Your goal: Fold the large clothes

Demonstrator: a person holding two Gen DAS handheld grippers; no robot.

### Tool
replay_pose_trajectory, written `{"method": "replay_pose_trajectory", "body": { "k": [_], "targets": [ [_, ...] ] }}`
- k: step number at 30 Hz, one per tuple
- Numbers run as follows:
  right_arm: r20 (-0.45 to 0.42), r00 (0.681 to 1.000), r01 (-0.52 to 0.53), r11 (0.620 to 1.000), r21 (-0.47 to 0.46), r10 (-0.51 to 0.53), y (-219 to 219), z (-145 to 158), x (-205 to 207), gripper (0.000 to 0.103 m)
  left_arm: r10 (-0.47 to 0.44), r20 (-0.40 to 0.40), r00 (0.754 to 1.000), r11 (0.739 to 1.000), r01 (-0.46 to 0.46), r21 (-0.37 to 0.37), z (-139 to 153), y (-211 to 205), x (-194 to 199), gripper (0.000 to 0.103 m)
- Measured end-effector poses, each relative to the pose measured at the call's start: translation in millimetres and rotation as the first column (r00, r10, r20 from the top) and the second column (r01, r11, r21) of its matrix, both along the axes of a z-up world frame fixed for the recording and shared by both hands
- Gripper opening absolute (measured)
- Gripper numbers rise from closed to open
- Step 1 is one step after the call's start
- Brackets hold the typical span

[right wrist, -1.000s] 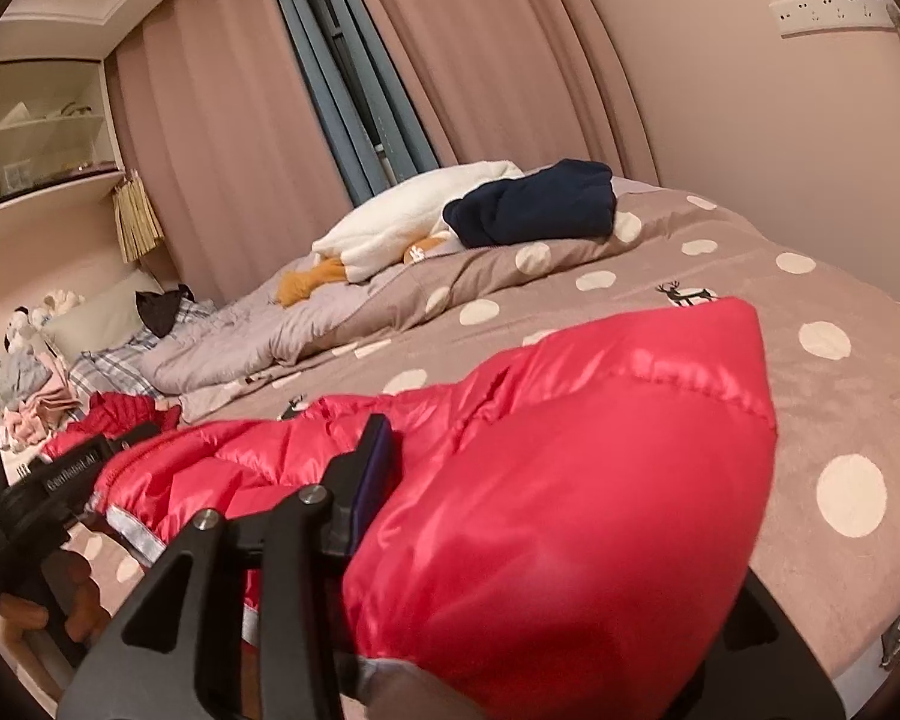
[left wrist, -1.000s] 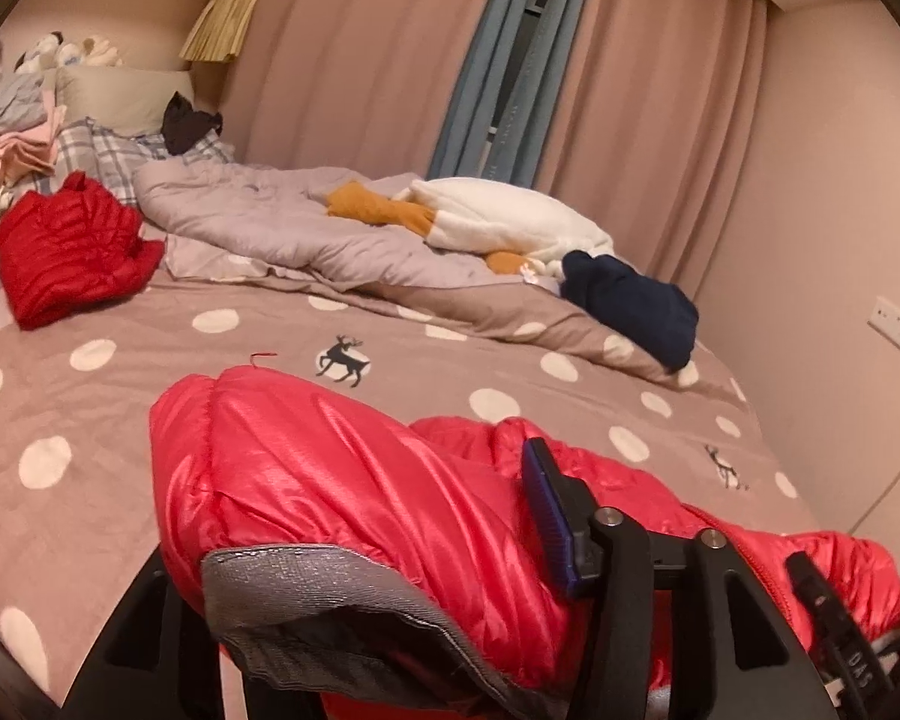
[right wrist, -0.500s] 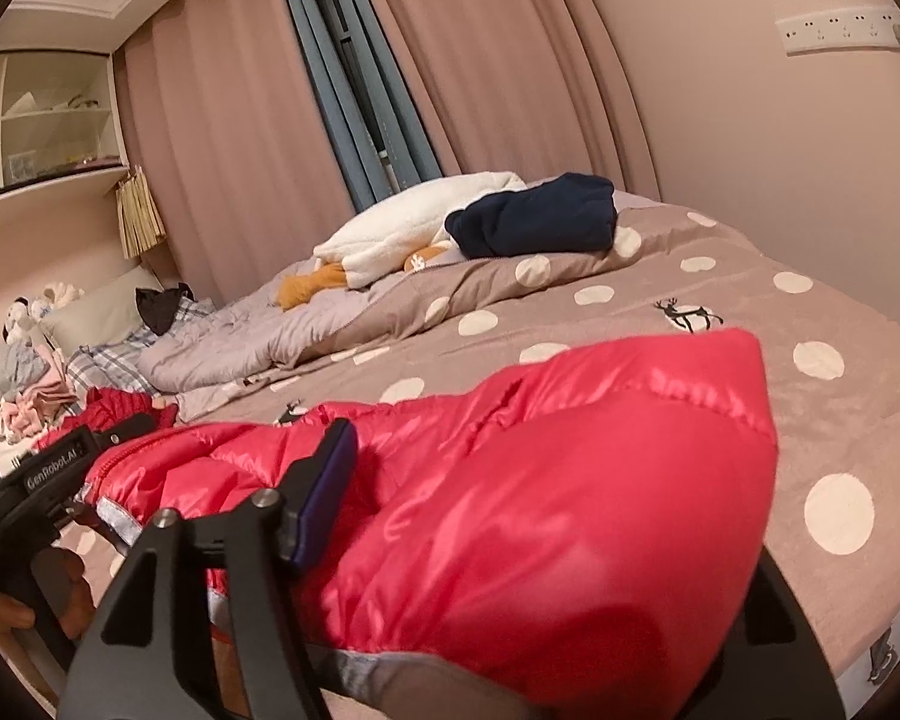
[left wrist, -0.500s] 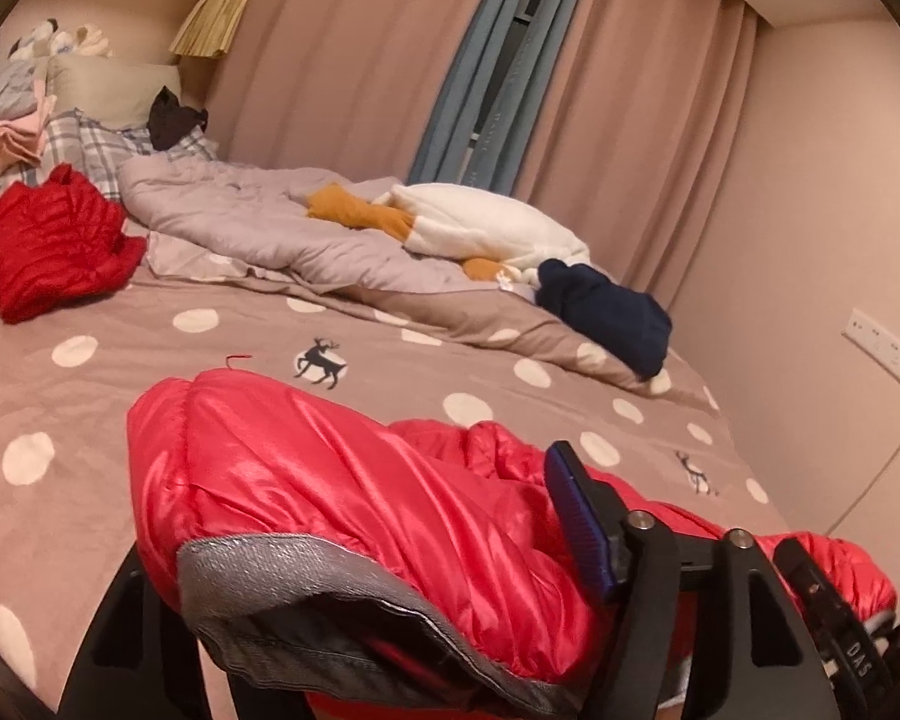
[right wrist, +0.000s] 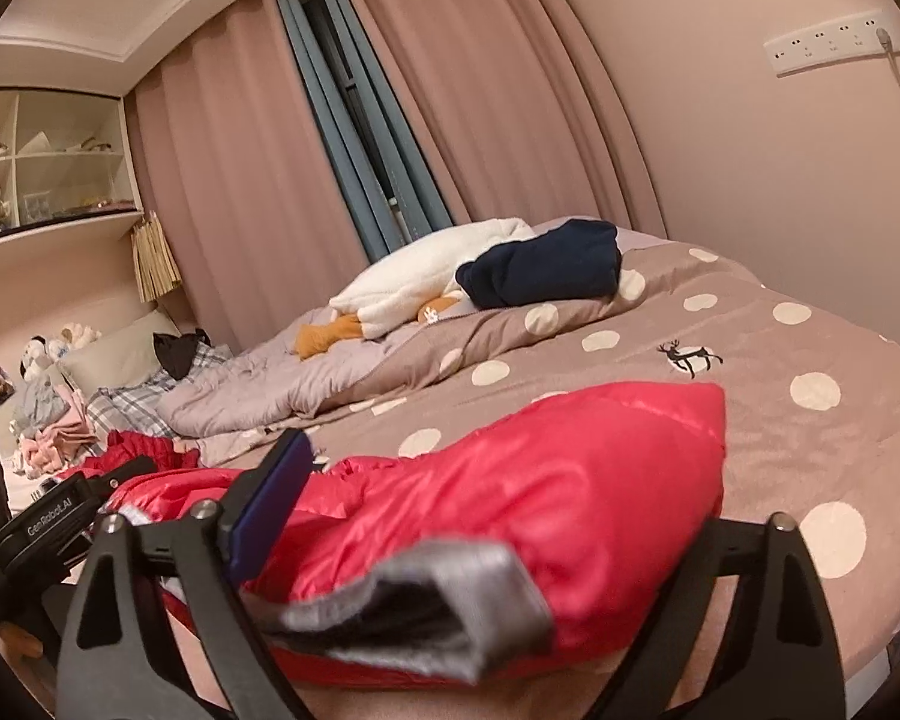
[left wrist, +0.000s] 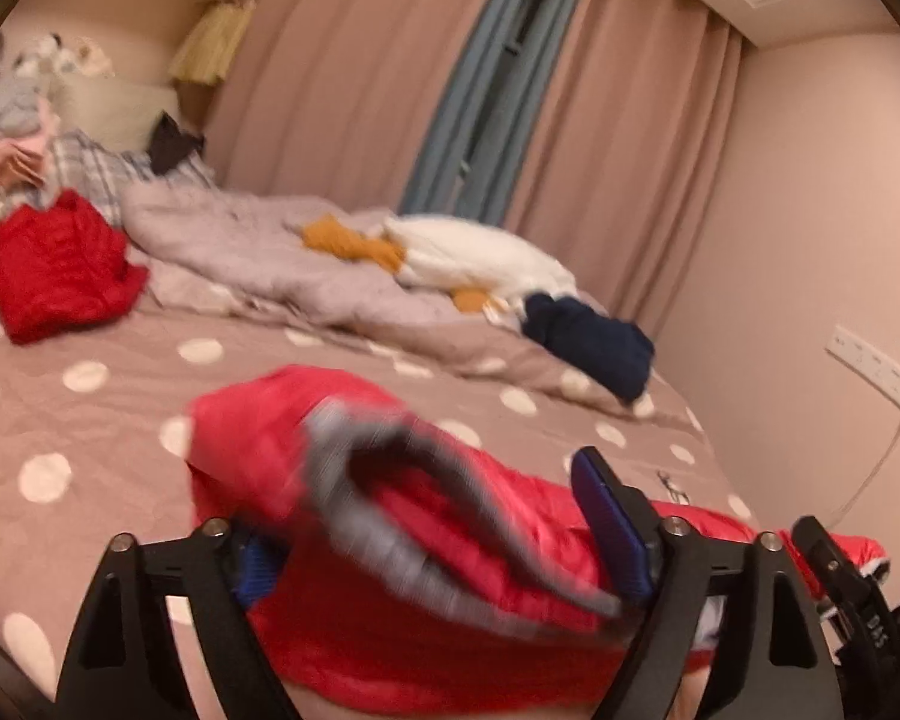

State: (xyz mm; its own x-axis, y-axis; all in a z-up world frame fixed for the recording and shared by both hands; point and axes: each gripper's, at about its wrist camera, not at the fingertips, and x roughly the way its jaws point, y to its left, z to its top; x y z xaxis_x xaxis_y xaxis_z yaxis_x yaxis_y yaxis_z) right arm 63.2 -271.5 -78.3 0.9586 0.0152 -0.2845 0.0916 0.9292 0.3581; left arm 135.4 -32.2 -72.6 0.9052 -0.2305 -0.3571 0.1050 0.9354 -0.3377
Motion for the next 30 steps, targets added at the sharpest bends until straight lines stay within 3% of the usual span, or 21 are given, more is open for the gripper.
{"method": "replay_pose_trajectory", "body": {
  "k": [3, 9, 17, 30],
  "targets": [
    [0.009, 1.0, 0.007, 1.0, 0.0, -0.007, -1, 3, -1, 0.098, 0.048, 0.061, 0.997, 0.999, -0.048, -0.008, 6, 8, -7, 0.099],
    [0.043, 0.999, 0.029, 0.999, -0.031, -0.028, 1, 12, -6, 0.099, 0.088, 0.022, 0.996, 0.996, -0.088, -0.016, -1, 19, 6, 0.1],
    [0.112, 0.991, 0.083, 0.994, -0.073, -0.074, -2, 27, -13, 0.103, 0.129, 0.043, 0.991, 0.992, -0.129, -0.015, 1, 27, 3, 0.1],
    [0.054, 0.997, 0.067, 0.995, -0.074, -0.063, -3, 15, -4, 0.103, 0.096, -0.01, 0.995, 0.995, -0.096, 0.002, -10, 20, 14, 0.1]
  ]
}}
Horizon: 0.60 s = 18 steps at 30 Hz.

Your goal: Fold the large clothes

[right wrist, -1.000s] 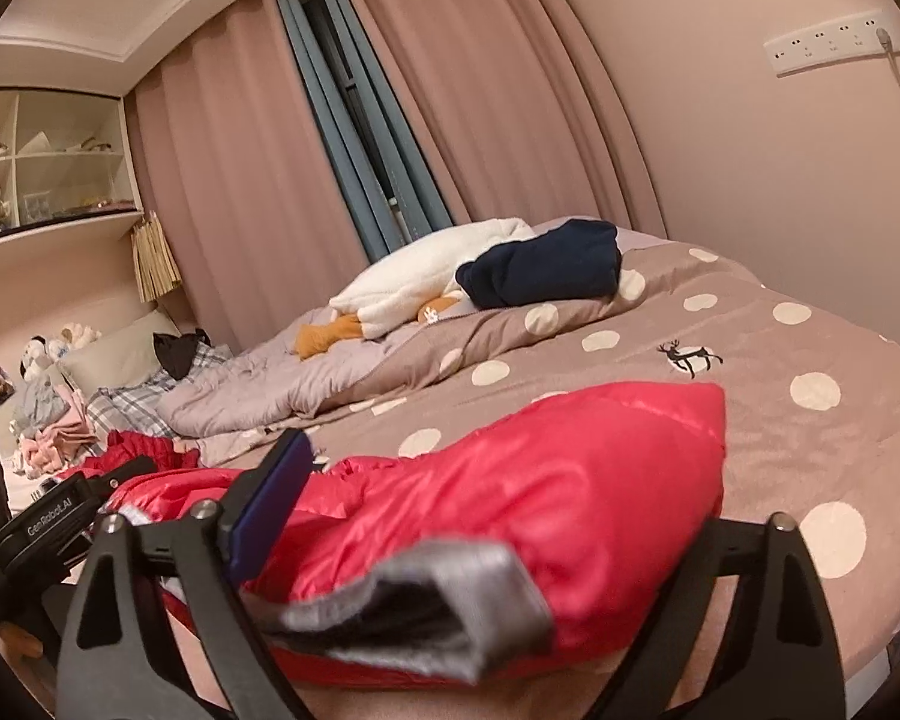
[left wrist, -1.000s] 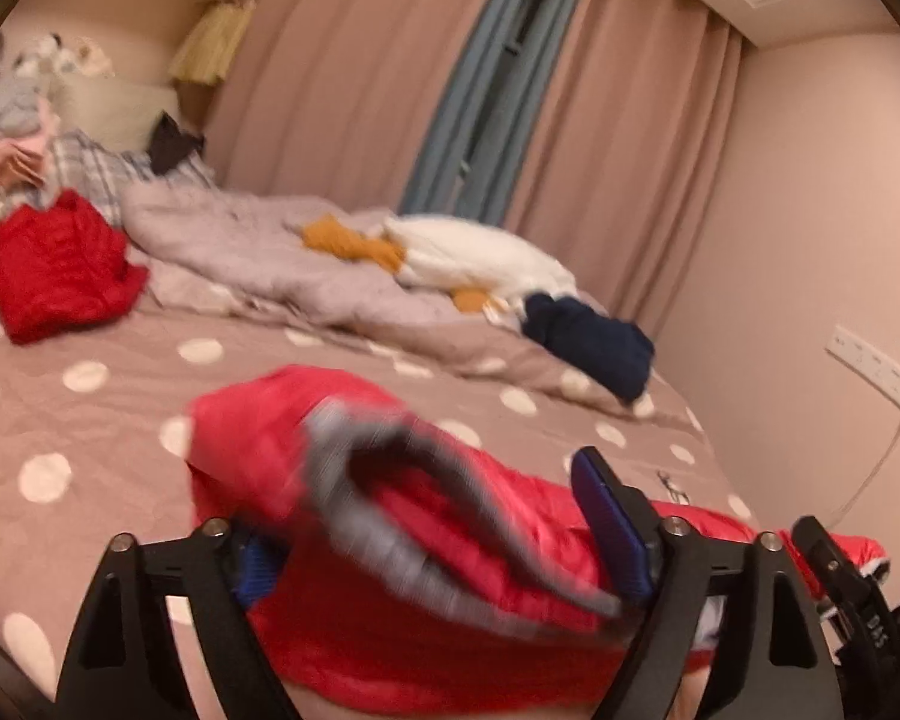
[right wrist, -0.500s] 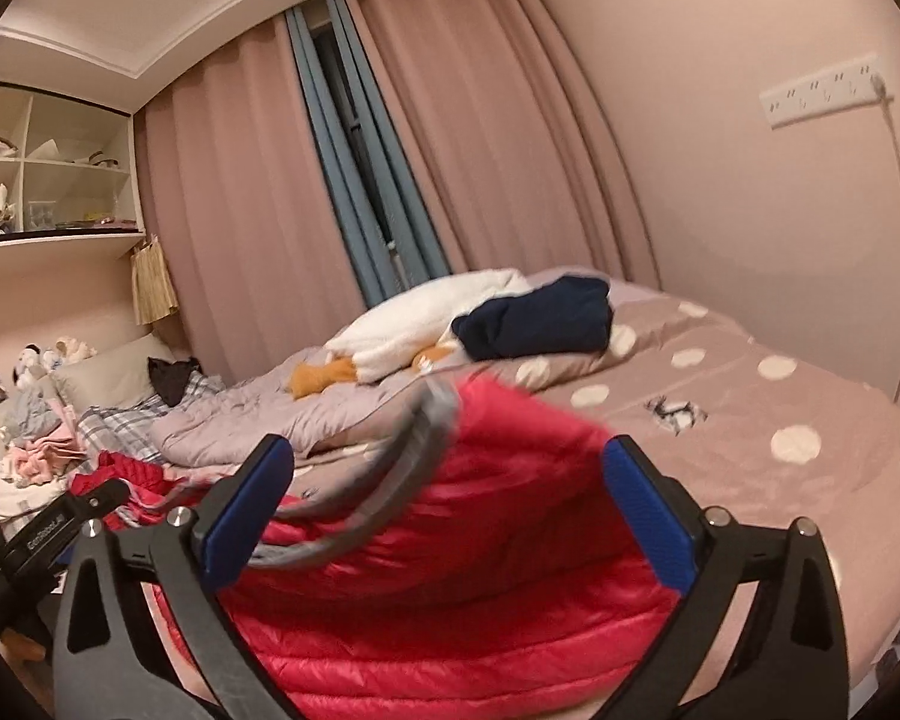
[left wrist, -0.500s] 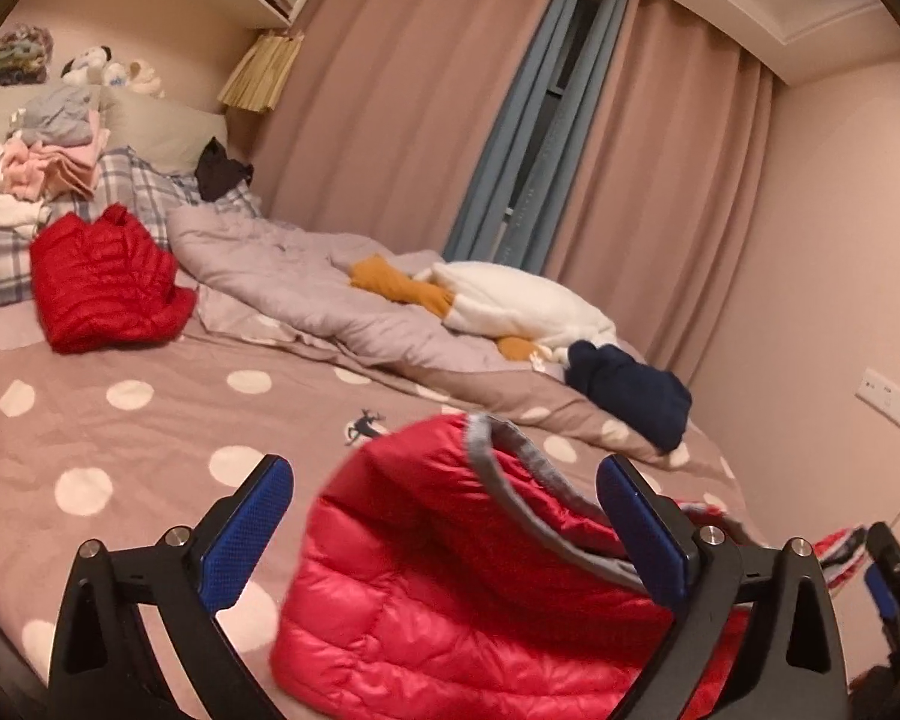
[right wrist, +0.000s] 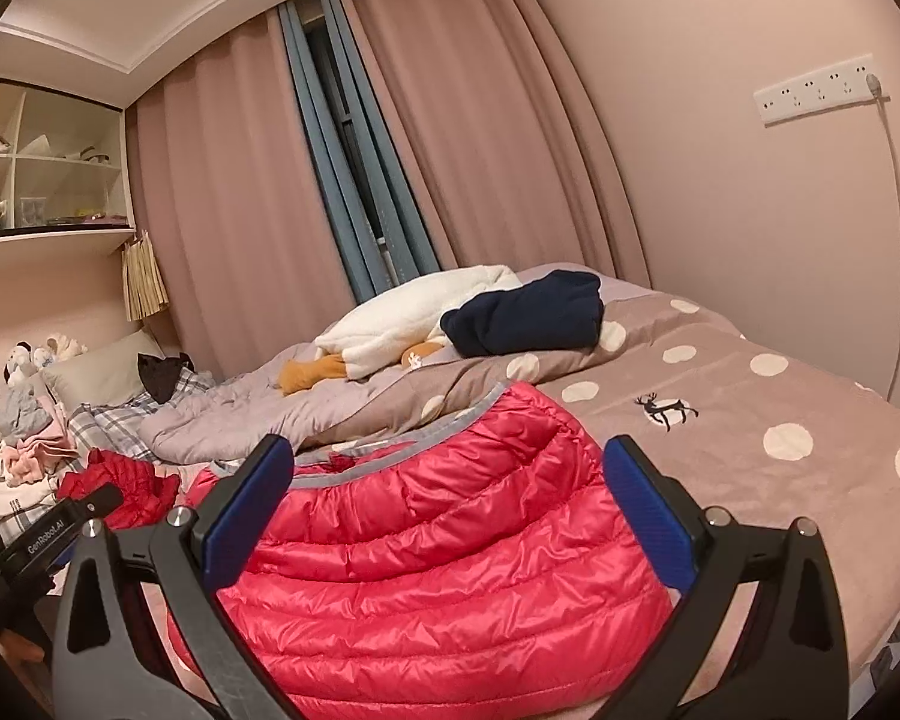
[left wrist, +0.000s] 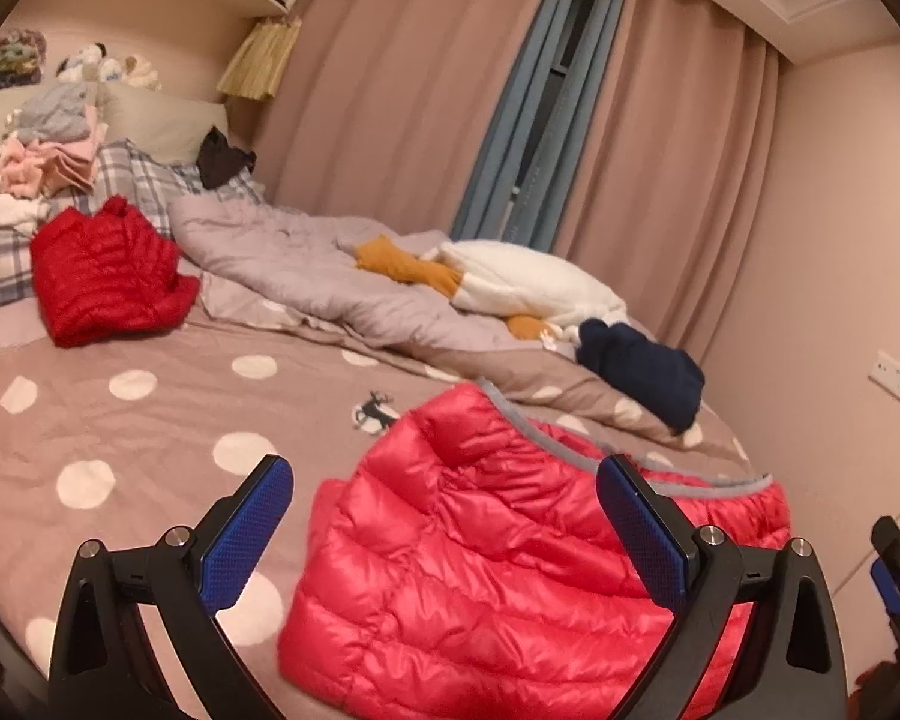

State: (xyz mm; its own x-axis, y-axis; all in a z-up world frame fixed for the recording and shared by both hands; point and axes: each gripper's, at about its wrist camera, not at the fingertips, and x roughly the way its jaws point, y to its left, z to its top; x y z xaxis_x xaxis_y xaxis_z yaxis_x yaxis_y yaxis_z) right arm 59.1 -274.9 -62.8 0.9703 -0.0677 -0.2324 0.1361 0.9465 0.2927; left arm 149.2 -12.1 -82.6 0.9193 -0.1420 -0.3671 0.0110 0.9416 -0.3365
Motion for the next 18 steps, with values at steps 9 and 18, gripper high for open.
{"method": "replay_pose_trajectory", "body": {
  "k": [9, 18],
  "targets": [
    [-0.106, 0.994, -0.012, 1.0, -0.014, 0.01, -1, -22, 33, 0.103, -0.042, -0.086, 0.995, 0.999, 0.042, -0.012, -26, -13, 34, 0.1],
    [-0.185, 0.981, -0.071, 0.996, -0.06, 0.059, -3, -37, 95, 0.103, -0.107, -0.196, 0.975, 0.985, 0.131, 0.115, -54, -41, 88, 0.045]
  ]
}}
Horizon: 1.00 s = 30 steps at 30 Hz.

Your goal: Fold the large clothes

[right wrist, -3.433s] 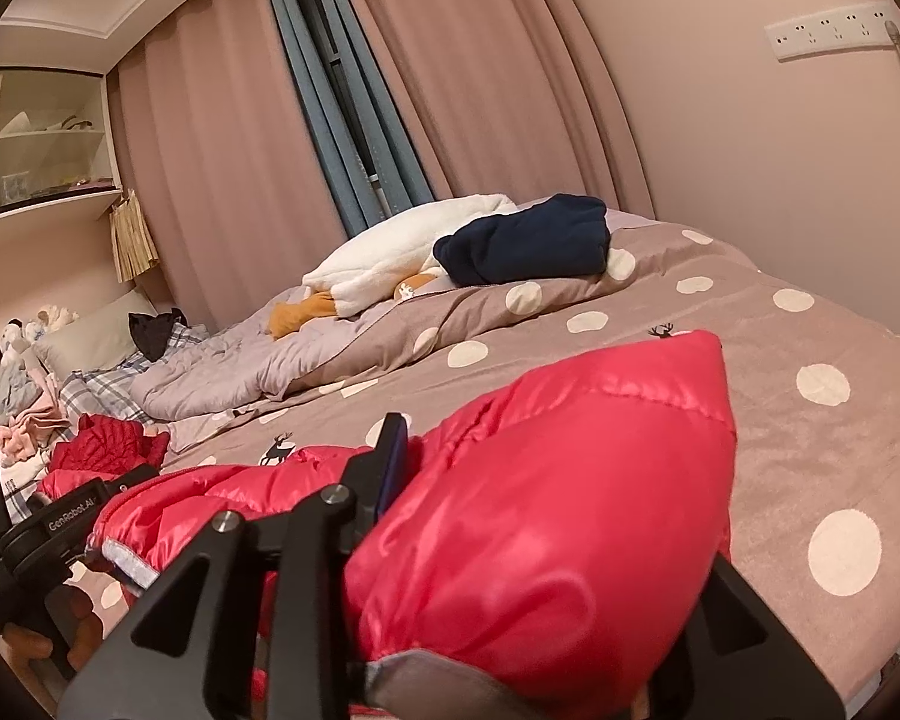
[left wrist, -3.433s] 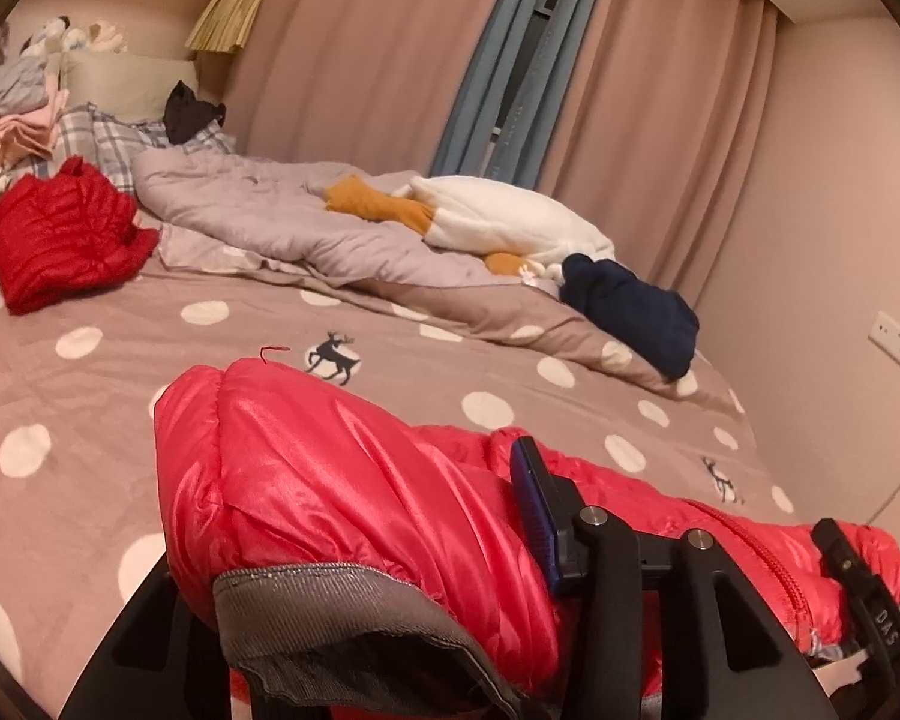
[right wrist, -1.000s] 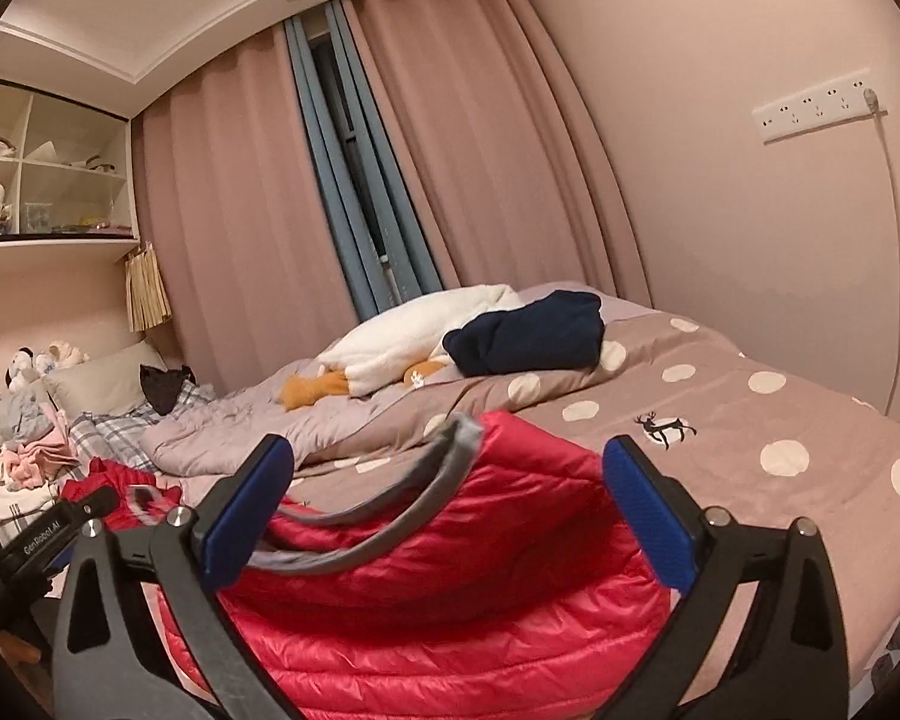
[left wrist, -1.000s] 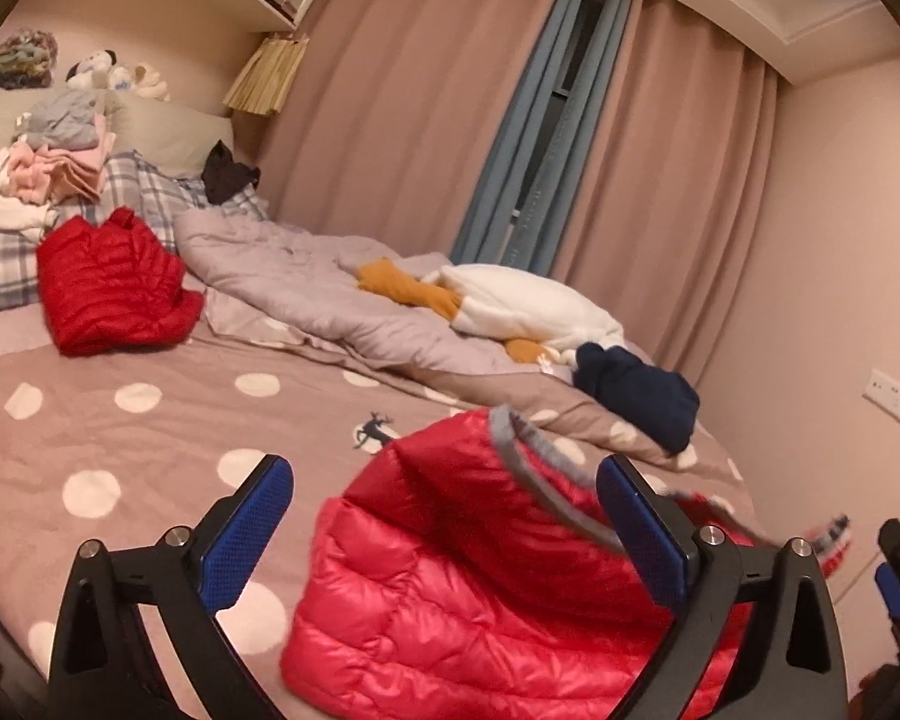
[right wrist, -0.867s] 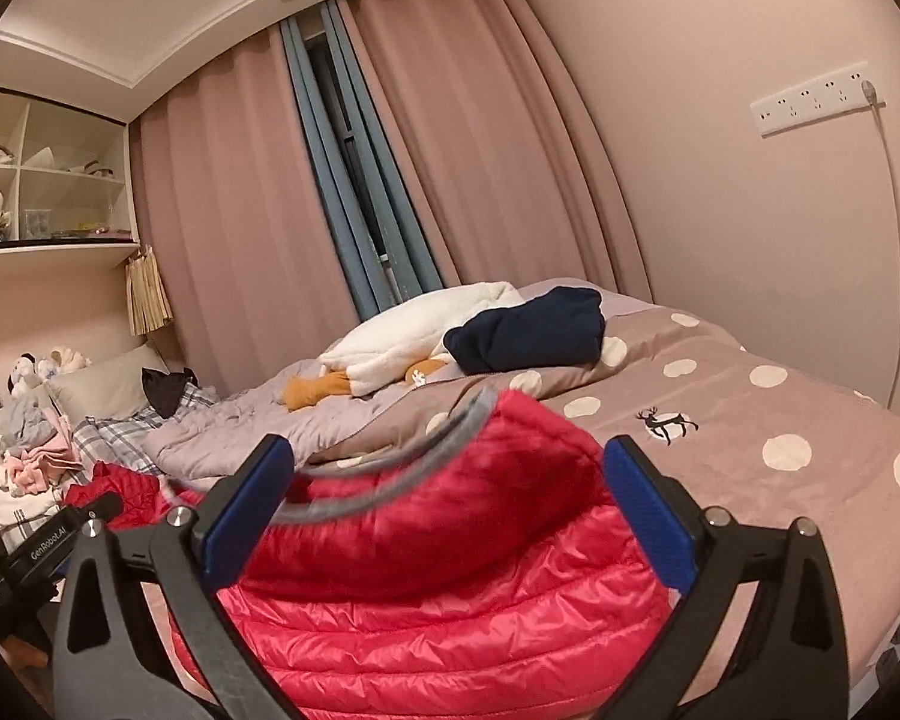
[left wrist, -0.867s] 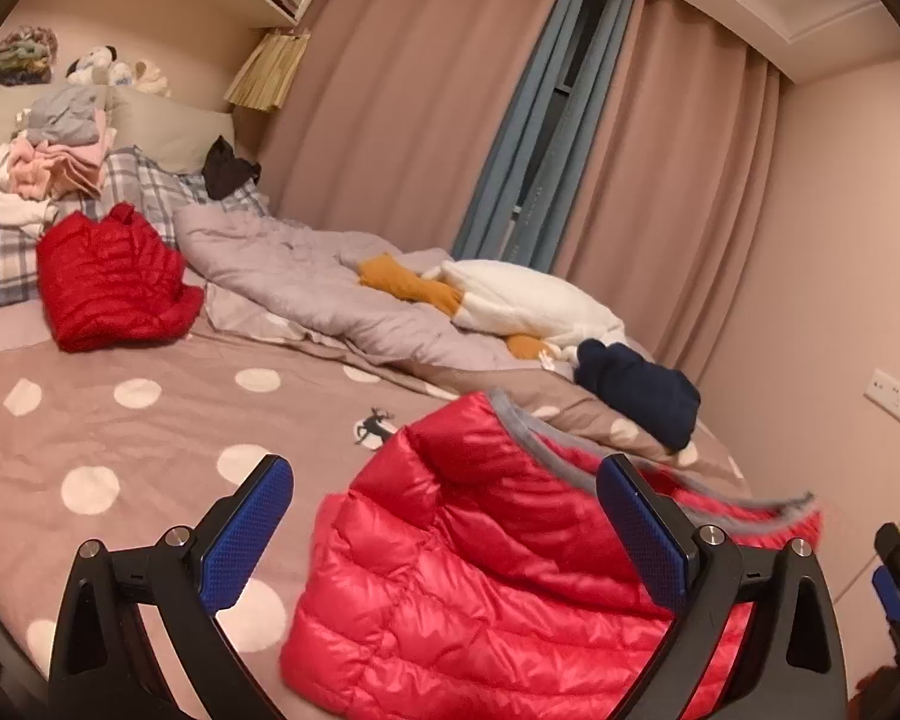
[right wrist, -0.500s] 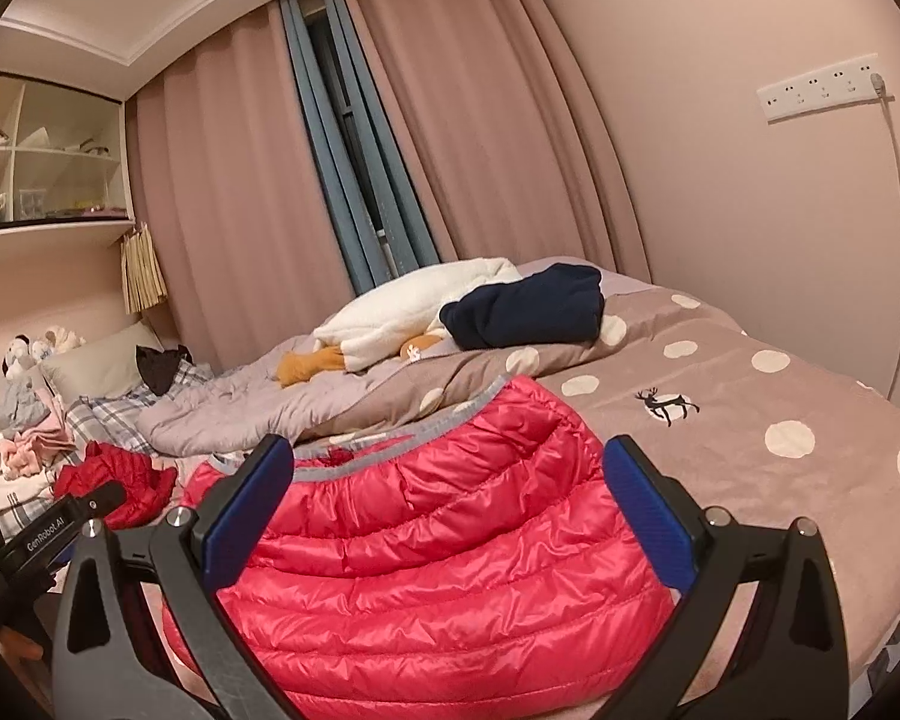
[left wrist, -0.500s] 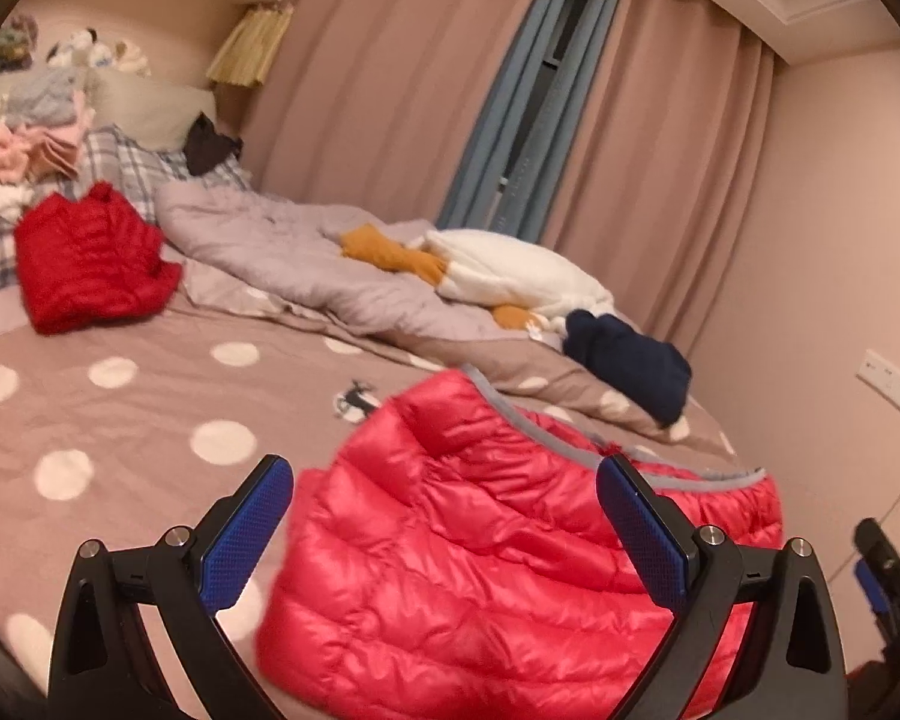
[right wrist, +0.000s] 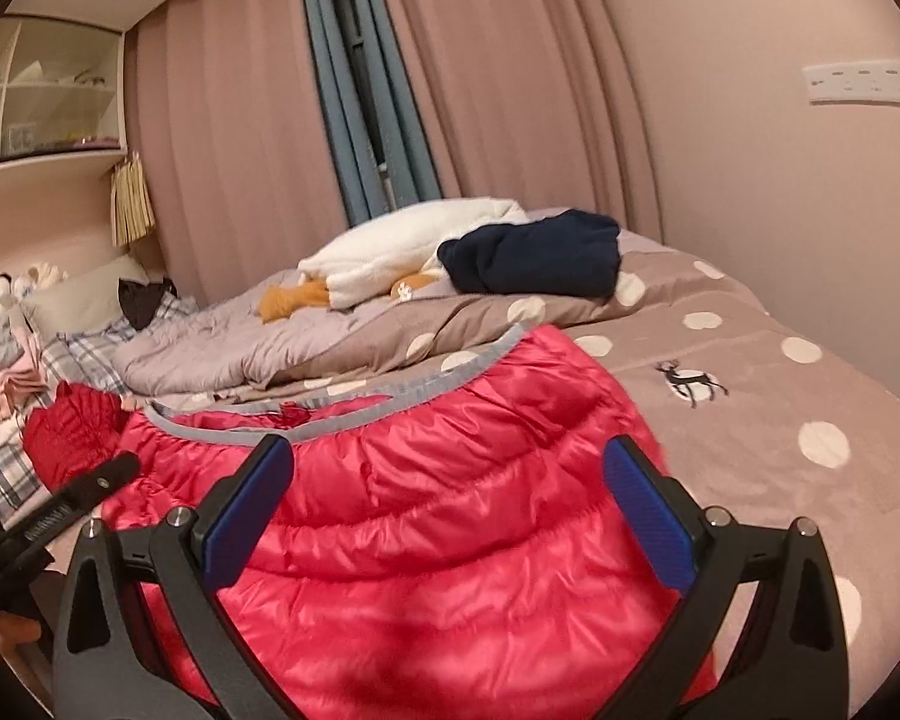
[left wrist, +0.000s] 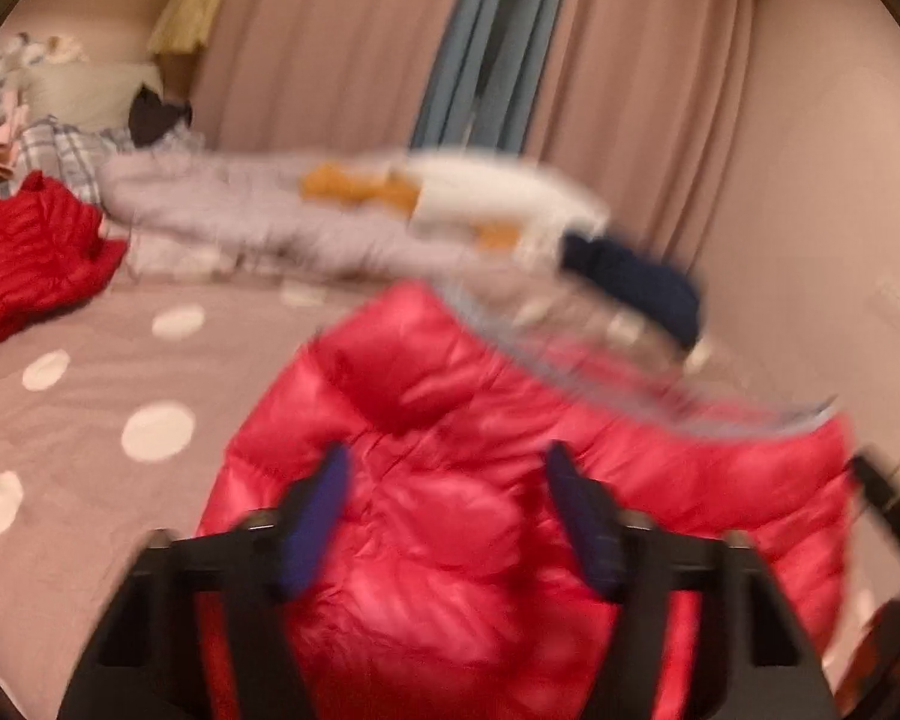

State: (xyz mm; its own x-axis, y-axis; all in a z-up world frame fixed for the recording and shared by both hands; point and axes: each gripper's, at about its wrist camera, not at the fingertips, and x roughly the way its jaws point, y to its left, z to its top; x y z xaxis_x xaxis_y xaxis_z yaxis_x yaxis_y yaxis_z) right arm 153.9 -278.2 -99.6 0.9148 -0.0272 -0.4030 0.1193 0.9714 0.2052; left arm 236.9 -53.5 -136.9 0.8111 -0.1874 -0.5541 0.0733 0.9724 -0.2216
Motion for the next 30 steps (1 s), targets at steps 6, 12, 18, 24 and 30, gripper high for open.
{"method": "replay_pose_trajectory", "body": {
  "k": [6, 12, 18, 24, 30],
  "targets": [
    [-0.089, 0.996, 0.0, 0.999, 0.032, 0.003, -13, -30, 31, 0.093, 0.027, -0.034, 0.999, 1.0, -0.027, 0.005, -24, 5, 13, 0.034],
    [-0.236, 0.972, 0.004, 0.999, 0.035, 0.005, -27, -77, 67, 0.078, 0.026, -0.032, 0.999, 0.997, -0.024, 0.068, -41, -3, 22, 0.034],
    [-0.264, 0.965, 0.018, 0.998, 0.06, -0.002, -31, -108, 86, 0.082, 0.035, 0.012, 0.999, 0.99, -0.036, 0.139, -58, -14, 29, 0.034],
    [-0.251, 0.968, 0.012, 0.997, 0.08, 0.009, -34, -115, 85, 0.084, 0.04, 0.03, 0.999, 0.985, -0.044, 0.168, -63, -18, 30, 0.034],
    [-0.25, 0.968, 0.02, 0.999, 0.05, -0.007, -31, -114, 85, 0.084, 0.036, 0.027, 0.999, 0.988, -0.04, 0.15, -63, -18, 31, 0.034]
  ]
}}
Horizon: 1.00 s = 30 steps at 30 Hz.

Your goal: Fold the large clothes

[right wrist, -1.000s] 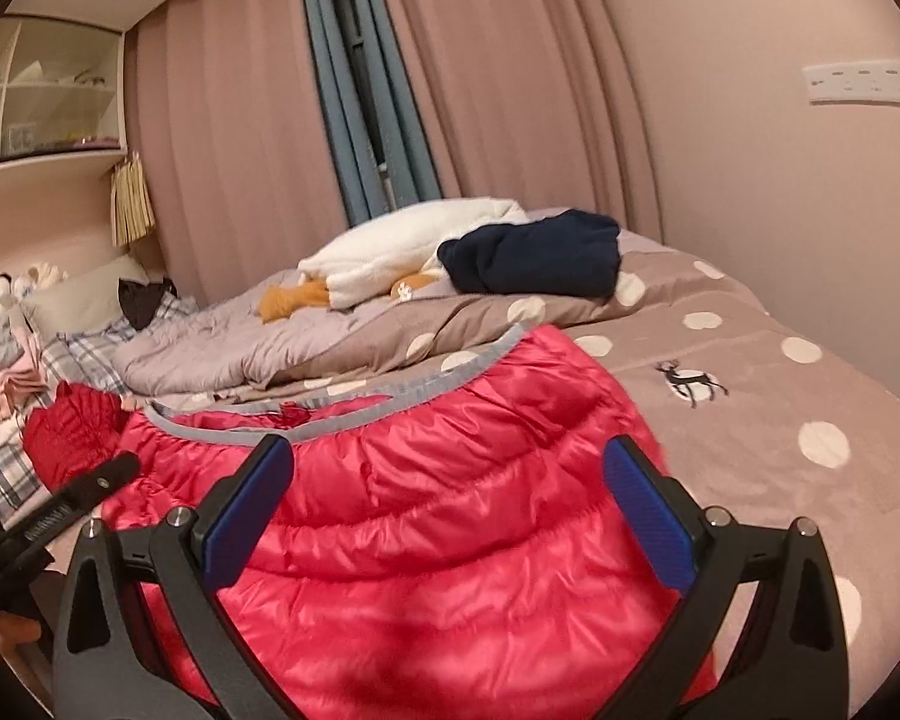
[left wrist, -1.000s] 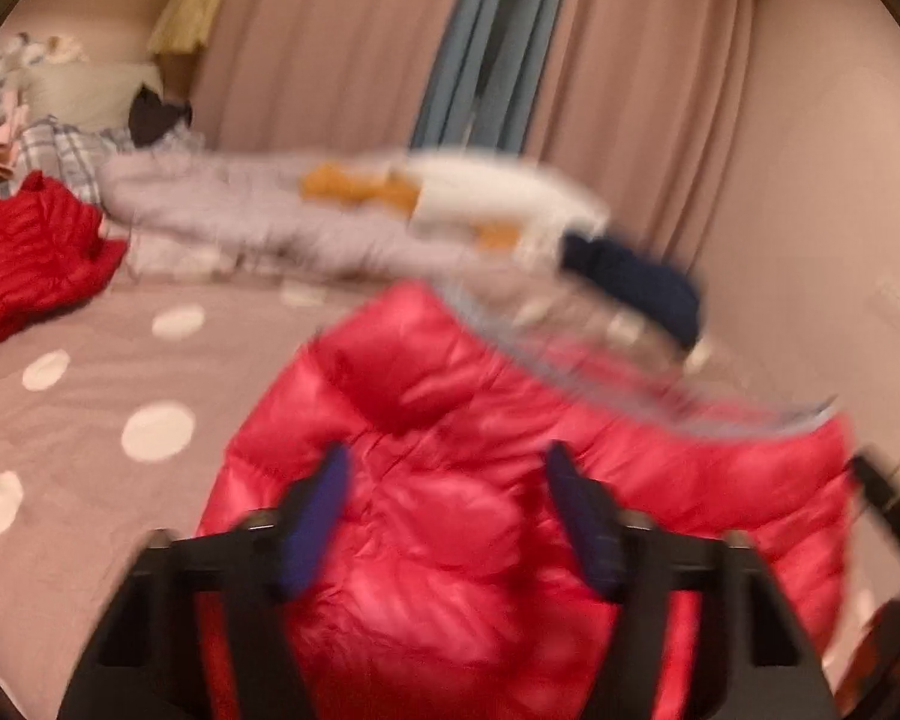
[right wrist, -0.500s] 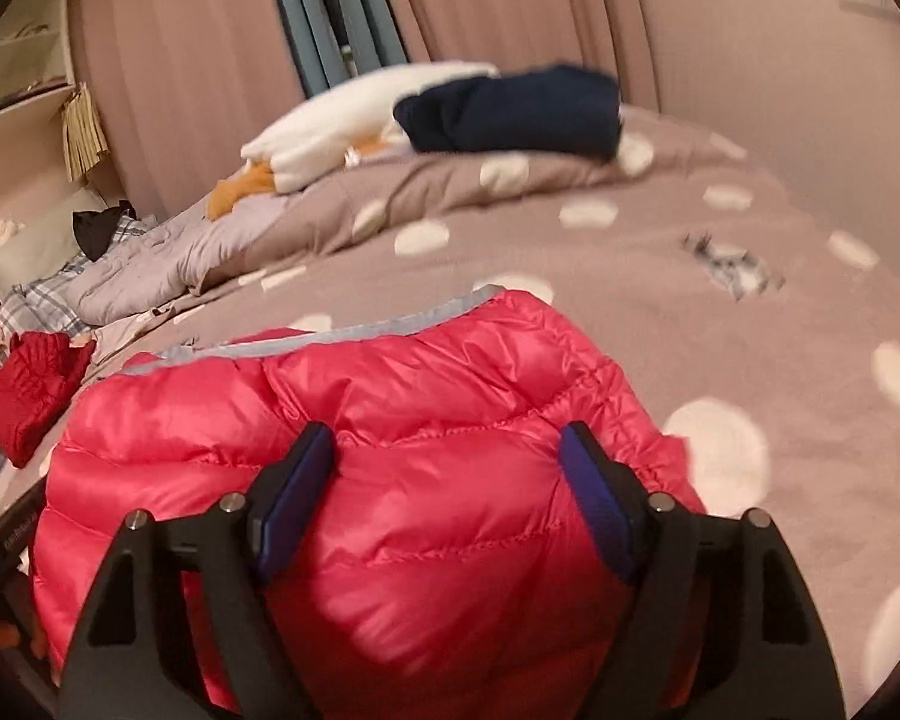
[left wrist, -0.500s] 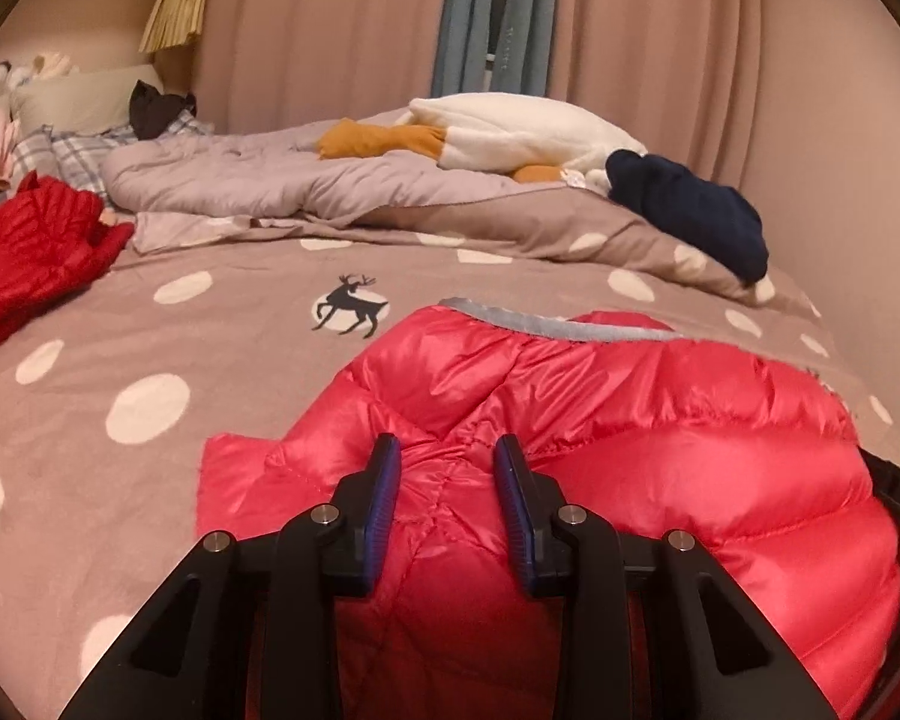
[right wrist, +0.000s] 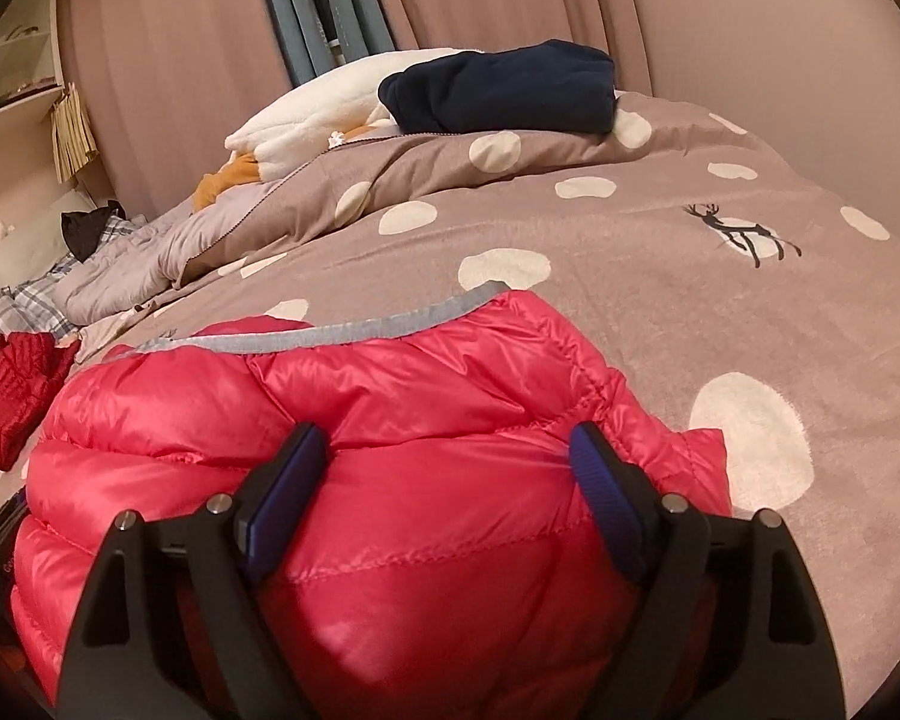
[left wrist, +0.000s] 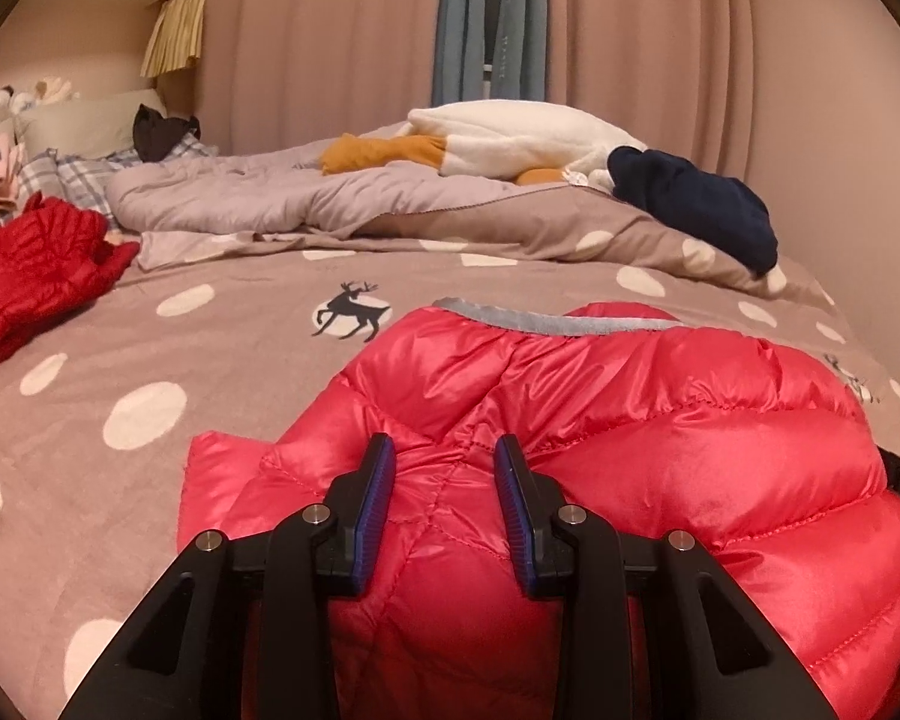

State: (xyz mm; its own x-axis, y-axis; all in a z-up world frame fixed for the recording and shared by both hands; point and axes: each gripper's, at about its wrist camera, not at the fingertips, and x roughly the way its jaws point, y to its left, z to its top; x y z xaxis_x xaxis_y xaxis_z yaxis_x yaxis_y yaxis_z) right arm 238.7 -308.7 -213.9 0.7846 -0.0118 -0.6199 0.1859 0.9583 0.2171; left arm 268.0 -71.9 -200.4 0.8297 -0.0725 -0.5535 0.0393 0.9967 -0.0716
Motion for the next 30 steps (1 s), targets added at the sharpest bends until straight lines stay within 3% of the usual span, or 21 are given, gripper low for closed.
{"method": "replay_pose_trajectory", "body": {
  "k": [16, 23, 30],
  "targets": [
    [-0.027, 0.999, 0.016, 0.995, -0.094, -0.019, 9, 0, 3, 0.08, 0.0, 0.005, 1.0, 1.0, 0.0, 0.003, 0, 1, -1, 0.034],
    [-0.056, 0.998, -0.001, 0.986, -0.164, -0.008, 19, -5, 9, 0.067, 0.005, 0.01, 1.0, 1.0, -0.005, 0.012, 0, 1, -1, 0.034],
    [-0.062, 0.998, -0.002, 0.988, -0.154, -0.008, 17, -7, 11, 0.07, 0.045, 0.019, 0.999, 0.998, -0.045, 0.034, 4, 0, -7, 0.04]
  ]
}}
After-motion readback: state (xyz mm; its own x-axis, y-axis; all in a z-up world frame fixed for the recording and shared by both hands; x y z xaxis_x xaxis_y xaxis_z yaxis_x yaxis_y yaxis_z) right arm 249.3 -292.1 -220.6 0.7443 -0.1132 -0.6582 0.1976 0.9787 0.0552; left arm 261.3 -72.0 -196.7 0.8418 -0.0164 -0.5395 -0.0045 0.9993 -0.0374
